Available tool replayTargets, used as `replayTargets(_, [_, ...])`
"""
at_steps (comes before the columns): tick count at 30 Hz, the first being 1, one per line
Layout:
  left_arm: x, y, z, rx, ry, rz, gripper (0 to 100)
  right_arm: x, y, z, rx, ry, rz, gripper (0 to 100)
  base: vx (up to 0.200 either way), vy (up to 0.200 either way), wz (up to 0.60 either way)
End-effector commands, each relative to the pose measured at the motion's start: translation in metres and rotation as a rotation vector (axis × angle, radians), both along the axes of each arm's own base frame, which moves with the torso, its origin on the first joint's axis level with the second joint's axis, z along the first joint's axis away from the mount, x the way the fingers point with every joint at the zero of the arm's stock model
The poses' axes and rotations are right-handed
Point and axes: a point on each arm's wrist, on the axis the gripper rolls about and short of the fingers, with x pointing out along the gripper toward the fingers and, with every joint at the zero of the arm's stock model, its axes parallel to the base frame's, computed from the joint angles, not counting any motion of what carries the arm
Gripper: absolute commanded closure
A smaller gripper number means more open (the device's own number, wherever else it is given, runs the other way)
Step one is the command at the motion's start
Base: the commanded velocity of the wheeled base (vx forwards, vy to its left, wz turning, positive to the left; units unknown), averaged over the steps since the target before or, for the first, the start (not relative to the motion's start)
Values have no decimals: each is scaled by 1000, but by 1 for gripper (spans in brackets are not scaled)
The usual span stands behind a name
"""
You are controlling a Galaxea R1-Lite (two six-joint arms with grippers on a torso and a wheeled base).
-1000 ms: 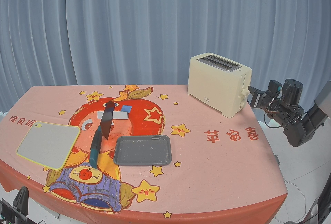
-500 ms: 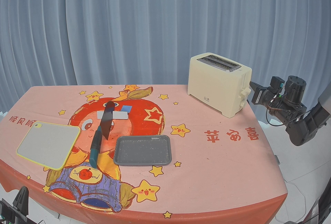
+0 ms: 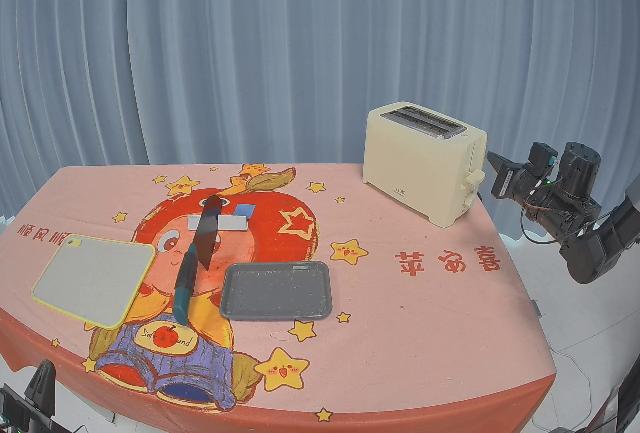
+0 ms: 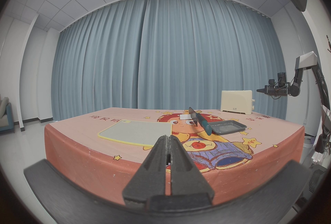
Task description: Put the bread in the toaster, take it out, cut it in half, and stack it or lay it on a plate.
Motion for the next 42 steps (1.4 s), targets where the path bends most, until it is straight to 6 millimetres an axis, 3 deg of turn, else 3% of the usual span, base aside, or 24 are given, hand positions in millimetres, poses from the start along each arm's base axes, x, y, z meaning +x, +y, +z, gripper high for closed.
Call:
replayTargets(1, [1,0,-5,0,20,3,100,-5,5,1,1,0,18,100,0,0,0])
replayTargets(28, [1,0,-5,0,18,2,100,-19,32,-2,-1,-13,35,100,0,0,0])
replayTargets(42, [1,0,-5,0,18,2,100,-28,30,-6,-51,4,35,100,0,0,0])
